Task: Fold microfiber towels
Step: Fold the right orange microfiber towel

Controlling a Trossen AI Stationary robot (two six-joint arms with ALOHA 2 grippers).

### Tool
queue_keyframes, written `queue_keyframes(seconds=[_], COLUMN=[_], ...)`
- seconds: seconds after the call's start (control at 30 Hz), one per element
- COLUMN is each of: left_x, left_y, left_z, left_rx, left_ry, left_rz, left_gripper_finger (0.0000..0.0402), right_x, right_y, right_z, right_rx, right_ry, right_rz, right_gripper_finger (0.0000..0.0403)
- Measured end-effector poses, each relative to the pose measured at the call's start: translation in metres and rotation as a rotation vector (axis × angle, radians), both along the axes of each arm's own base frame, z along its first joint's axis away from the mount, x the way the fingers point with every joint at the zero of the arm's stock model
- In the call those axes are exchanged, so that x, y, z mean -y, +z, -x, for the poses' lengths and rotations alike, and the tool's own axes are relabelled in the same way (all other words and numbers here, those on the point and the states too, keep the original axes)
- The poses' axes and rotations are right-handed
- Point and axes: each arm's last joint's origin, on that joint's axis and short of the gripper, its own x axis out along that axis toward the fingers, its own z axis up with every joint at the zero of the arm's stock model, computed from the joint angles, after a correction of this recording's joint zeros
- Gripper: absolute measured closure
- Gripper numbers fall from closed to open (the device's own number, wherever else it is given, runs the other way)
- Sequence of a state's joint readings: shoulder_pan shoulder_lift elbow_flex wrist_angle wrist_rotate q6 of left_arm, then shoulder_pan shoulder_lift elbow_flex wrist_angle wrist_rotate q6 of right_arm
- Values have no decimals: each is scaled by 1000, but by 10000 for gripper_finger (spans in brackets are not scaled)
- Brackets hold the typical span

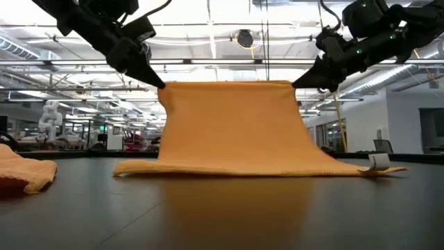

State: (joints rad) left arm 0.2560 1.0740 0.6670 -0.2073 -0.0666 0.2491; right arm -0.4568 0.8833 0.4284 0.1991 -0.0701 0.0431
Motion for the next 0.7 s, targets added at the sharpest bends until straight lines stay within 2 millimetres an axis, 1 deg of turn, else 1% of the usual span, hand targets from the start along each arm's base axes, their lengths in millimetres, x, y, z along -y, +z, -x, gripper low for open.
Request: queue_keyframes(seconds=[0.13, 0.23, 0.37, 0.5, 0.53, 0.57, 0.63, 0.7], left_x=[7, 17, 34, 52, 56, 59, 64, 69], left_y=[-1, -2, -4, -15, -17, -20, -32, -37], left_z=[-1, -3, -6, -11, -15, -18, -18, -25], left_rx=[-7, -9, 1, 13, 27, 38, 2, 24], left_ry=[-81, -138, -210, -288, -303, -314, -322, -329], left_rz=[29, 37, 43, 72, 73, 77, 100, 118], left_gripper_finger=[398, 399, 399, 399, 398, 398, 399, 399], right_x=[-7, -14, -22, -31, -34, -37, -43, -48], right_y=[-2, -3, -8, -14, -17, -21, -30, -40], right_z=[-2, -4, -5, -6, -5, -4, -2, 1], right_rx=[-21, -37, -89, -126, -125, -128, -130, -136], right_ry=[115, 203, 258, 308, 323, 338, 367, 388], right_rz=[29, 54, 53, 36, 37, 38, 36, 22], right_gripper_finger=[402, 402, 403, 403, 403, 403, 403, 403])
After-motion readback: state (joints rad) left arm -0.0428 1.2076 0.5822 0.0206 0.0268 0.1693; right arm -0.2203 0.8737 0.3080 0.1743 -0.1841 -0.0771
